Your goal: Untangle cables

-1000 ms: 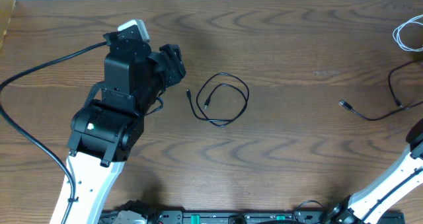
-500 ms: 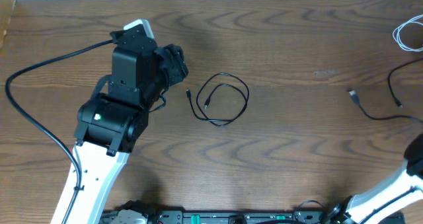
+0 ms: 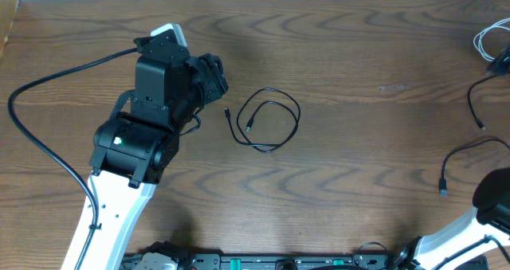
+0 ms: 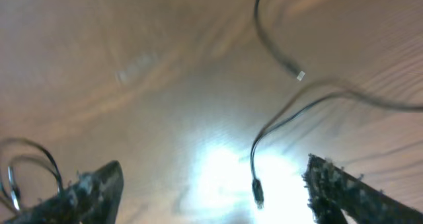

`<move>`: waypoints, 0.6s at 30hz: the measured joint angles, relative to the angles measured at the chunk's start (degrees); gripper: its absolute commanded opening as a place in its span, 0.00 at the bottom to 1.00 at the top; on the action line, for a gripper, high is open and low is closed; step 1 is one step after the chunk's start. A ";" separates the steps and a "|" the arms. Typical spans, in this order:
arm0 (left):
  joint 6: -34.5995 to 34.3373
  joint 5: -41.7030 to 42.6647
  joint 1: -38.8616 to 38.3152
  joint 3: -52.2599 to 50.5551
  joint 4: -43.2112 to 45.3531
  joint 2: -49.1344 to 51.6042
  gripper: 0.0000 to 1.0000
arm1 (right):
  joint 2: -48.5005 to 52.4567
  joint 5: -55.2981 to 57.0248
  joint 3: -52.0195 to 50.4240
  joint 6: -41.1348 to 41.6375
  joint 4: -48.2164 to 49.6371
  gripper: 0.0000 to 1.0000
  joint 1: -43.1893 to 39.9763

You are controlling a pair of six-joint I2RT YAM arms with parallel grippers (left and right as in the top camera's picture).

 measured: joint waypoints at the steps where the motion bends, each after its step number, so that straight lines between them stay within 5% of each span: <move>1: 0.00 0.00 0.00 0.00 0.00 0.00 0.64 | 0.46 0.13 -2.25 0.13 0.66 0.80 0.20; 18: -0.02 0.00 0.00 0.00 -0.66 0.00 0.64 | 1.88 13.35 -32.65 16.72 24.81 0.71 -2.16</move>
